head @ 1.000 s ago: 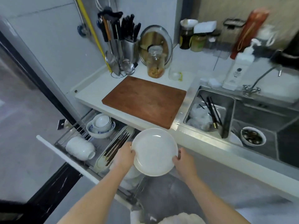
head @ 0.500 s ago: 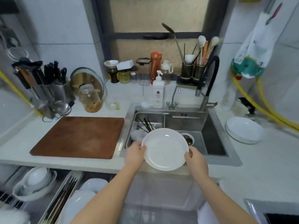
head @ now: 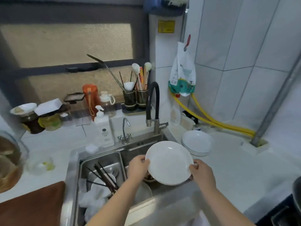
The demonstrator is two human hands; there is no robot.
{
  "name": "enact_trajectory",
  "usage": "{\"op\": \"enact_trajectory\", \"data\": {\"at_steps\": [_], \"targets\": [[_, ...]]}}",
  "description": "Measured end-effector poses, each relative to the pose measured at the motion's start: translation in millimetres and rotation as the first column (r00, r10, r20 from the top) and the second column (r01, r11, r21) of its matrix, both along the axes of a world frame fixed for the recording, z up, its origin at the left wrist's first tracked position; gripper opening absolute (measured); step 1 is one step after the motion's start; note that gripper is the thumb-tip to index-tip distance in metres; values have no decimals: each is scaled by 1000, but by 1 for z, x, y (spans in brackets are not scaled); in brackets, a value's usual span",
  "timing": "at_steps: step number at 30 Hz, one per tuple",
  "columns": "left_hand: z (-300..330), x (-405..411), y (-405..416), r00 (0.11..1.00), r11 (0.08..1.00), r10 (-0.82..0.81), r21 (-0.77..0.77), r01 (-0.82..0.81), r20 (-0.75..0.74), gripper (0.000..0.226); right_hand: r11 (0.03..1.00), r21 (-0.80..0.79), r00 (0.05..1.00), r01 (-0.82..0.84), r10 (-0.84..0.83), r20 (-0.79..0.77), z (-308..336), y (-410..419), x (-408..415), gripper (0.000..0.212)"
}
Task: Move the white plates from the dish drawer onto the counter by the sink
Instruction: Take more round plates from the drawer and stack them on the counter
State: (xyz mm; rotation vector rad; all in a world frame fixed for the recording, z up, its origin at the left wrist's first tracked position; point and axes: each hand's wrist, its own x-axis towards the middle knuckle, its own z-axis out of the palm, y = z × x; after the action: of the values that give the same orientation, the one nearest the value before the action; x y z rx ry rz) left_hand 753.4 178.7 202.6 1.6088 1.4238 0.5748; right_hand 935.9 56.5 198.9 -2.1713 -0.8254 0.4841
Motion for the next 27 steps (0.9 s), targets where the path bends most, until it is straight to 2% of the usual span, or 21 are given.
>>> {"op": "enact_trajectory", "data": {"at_steps": [9, 15, 22, 27], "targets": [[0, 67, 47, 982, 978, -179, -94, 184, 63, 28, 988, -6, 987, 155, -156, -46, 4, 24, 50, 22], [-11, 125, 75, 967, 950, -235, -186, 249, 94, 39, 977, 6, 974, 215, -214, -76, -7, 43, 100, 21], [-32, 207, 116, 969, 925, -208, -297, 238, 132, 44, 975, -19, 966, 222, -223, -129, -31, 82, 186, 24], [-52, 254, 137, 977, 917, -184, -340, 210, 108, 47, 977, -58, 971, 203, -209, -119, -49, 108, 236, 21]]}}
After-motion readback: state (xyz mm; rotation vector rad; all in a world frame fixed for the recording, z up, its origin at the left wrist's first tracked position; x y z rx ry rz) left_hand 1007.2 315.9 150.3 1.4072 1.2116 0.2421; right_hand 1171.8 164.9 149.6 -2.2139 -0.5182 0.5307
